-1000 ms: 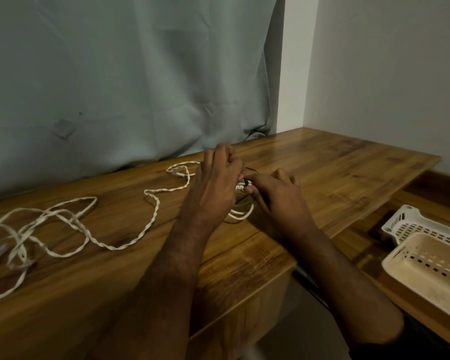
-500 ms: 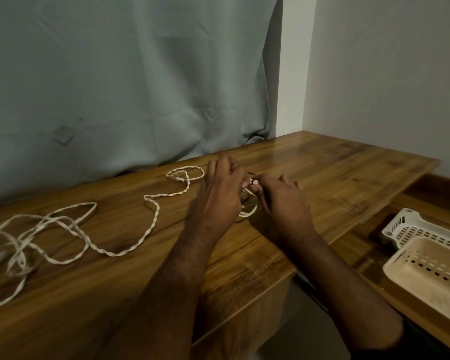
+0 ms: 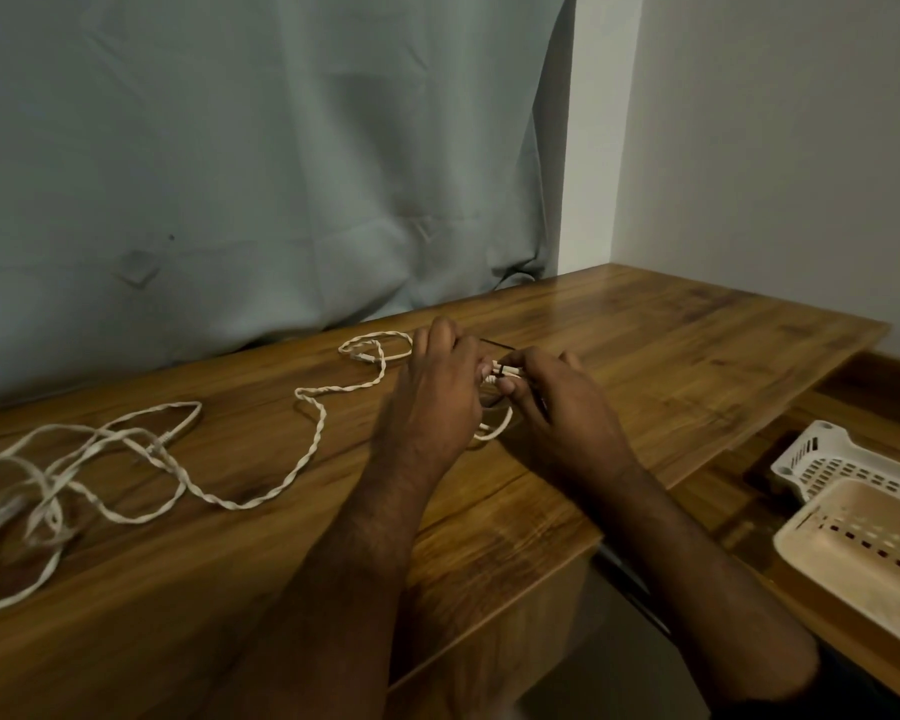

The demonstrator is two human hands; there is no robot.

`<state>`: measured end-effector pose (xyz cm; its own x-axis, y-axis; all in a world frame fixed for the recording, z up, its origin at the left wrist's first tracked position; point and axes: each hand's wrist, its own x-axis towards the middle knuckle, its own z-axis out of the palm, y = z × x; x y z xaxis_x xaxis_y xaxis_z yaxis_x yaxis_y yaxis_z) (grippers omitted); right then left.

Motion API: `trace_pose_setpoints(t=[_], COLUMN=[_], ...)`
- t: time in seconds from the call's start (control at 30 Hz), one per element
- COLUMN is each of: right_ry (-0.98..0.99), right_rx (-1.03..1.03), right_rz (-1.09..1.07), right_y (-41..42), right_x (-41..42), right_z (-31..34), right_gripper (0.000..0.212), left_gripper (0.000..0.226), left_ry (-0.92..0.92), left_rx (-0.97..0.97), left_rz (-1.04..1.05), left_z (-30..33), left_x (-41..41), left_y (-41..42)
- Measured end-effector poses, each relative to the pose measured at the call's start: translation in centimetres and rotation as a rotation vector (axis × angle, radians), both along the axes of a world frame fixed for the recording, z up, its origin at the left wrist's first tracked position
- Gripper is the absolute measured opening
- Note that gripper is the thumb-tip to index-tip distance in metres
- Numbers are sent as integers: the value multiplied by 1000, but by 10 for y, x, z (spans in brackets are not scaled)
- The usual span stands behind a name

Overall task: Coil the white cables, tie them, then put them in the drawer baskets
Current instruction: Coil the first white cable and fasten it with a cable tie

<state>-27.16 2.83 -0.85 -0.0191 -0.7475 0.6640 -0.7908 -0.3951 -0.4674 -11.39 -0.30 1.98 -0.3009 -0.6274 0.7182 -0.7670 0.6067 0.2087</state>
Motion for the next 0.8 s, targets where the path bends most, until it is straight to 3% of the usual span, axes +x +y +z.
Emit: trace_pose_setpoints(t=[0.2, 0.5, 0.8], right_ry=[57, 139, 79], right_rx=[-41, -56, -104], right_rz=[25, 18, 11], right_y=[5, -2, 2], right_x=[1, -1, -2], right_z=[3, -1, 0], right_gripper=[46, 23, 26], left_gripper=[10, 5, 8], left_ry=[5, -27, 40], left_rx=[41, 12, 50], left_rz=[-46, -74, -140], left_z=[2, 1, 0], left_x=[1, 0, 0], left_y=[1, 4, 1])
